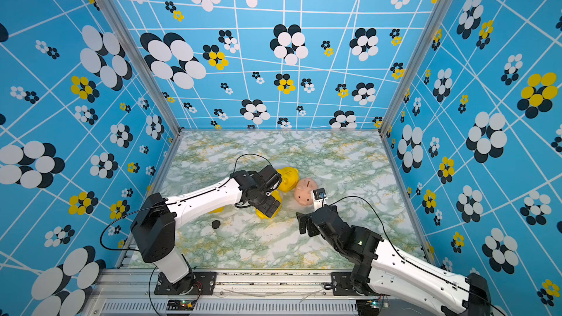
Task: Open piggy banks
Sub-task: Adjust the piggy bank at the center of the board.
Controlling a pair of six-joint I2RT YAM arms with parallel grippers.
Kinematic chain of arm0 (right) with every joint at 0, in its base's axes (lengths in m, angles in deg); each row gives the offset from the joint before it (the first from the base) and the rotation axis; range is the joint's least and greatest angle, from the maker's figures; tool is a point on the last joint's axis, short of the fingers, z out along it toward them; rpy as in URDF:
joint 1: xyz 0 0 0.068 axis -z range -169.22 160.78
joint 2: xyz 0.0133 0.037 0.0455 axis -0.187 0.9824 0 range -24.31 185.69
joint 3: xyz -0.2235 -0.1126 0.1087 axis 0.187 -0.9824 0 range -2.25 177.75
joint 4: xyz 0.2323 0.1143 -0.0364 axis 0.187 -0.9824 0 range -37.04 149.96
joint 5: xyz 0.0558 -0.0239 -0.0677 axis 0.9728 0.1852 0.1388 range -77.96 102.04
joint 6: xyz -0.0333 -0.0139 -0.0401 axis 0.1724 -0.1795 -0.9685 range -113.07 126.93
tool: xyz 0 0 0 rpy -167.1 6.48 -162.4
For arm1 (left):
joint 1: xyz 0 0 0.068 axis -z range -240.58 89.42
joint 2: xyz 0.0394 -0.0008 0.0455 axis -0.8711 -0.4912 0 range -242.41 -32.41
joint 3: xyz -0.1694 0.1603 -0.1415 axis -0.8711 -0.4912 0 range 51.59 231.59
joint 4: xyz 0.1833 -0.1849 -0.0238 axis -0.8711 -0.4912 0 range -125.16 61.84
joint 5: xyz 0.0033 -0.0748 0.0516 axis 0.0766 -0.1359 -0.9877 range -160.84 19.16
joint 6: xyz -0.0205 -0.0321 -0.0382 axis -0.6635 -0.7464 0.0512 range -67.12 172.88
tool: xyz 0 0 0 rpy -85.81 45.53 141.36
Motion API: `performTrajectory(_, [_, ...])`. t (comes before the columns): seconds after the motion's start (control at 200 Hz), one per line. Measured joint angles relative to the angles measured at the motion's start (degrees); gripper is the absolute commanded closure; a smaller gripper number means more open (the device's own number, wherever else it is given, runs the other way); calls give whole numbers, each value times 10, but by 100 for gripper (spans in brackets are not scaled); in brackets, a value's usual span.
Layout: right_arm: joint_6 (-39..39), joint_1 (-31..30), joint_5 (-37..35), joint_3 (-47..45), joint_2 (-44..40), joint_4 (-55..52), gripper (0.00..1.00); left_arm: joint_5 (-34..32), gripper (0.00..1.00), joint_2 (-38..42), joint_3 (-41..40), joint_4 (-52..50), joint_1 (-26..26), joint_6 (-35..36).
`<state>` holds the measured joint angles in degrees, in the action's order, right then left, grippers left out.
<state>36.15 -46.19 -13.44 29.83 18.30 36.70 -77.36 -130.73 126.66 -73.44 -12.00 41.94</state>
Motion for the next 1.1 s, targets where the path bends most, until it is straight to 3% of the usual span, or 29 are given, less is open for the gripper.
performTrajectory(0.26, [0,0,-7,0,14,4,0,7,34,0,0,-3,0,0])
performTrajectory(0.48, [0,0,-10,0,24,3,0,46,39,22,-7,-16,0,-5])
performTrajectory(0.785, [-16,1,-9,27,19,-13,0,269,41,163,-114,63,0,-96])
performTrajectory(0.94, [-20,2,2,36,32,-14,0,316,32,155,-186,125,-1,-144])
performTrajectory(1.1, [-20,2,14,36,40,-14,0,336,0,157,-214,158,-6,-169])
